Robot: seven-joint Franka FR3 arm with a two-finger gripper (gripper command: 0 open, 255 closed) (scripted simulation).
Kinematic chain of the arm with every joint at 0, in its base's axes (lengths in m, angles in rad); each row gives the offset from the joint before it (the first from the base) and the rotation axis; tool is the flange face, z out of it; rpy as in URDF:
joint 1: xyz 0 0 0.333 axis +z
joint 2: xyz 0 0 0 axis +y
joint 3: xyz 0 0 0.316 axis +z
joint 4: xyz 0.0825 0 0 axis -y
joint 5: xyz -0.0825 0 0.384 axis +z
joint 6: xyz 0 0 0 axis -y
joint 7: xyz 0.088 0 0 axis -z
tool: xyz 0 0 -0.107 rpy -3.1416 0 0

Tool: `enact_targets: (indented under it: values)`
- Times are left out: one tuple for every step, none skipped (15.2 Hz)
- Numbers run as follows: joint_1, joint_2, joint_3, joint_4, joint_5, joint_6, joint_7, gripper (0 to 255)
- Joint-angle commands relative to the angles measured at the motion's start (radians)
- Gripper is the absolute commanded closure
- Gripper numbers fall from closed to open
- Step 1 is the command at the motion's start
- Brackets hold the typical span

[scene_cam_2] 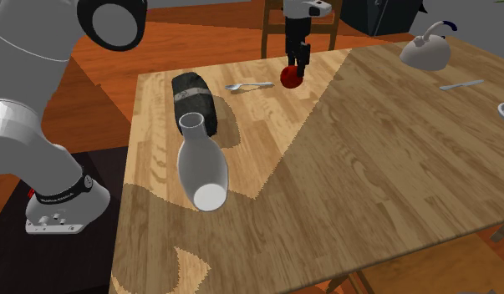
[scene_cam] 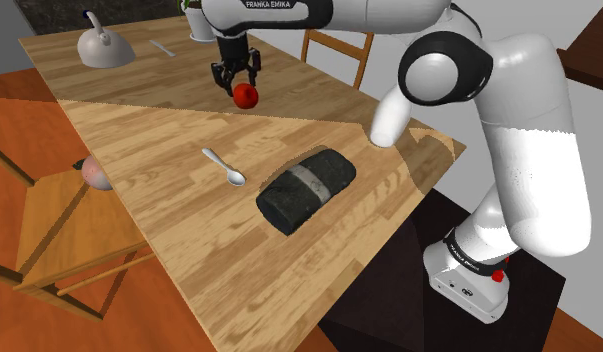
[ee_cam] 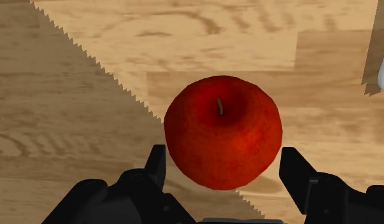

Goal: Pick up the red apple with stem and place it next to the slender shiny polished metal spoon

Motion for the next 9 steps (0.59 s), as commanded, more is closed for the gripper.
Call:
enact_targets:
  values:
    - [0.014, 0.066, 0.001, 0.091, 0.0, -0.027, 0.012, 255]
    - [0.013, 0.063, 0.001, 0.072, -0.001, -0.012, 0.014, 255]
    - [0.013, 0.06, 0.001, 0.055, -0.001, 0.003, 0.016, 255]
    - [0.013, 0.058, 0.001, 0.038, -0.001, 0.018, 0.018, 255]
    - [0.013, 0.057, 0.002, 0.022, -0.002, 0.032, 0.02, 255]
    - [0.012, 0.056, 0.002, 0.007, -0.002, 0.046, 0.021, 255]
    - [0.012, 0.056, 0.002, -0.007, -0.003, 0.06, 0.023, 255]
    - [0.012, 0.056, 0.002, -0.02, -0.003, 0.073, 0.025, 255]
    - [0.012, 0.056, 0.002, -0.032, -0.003, 0.086, 0.026, 255]
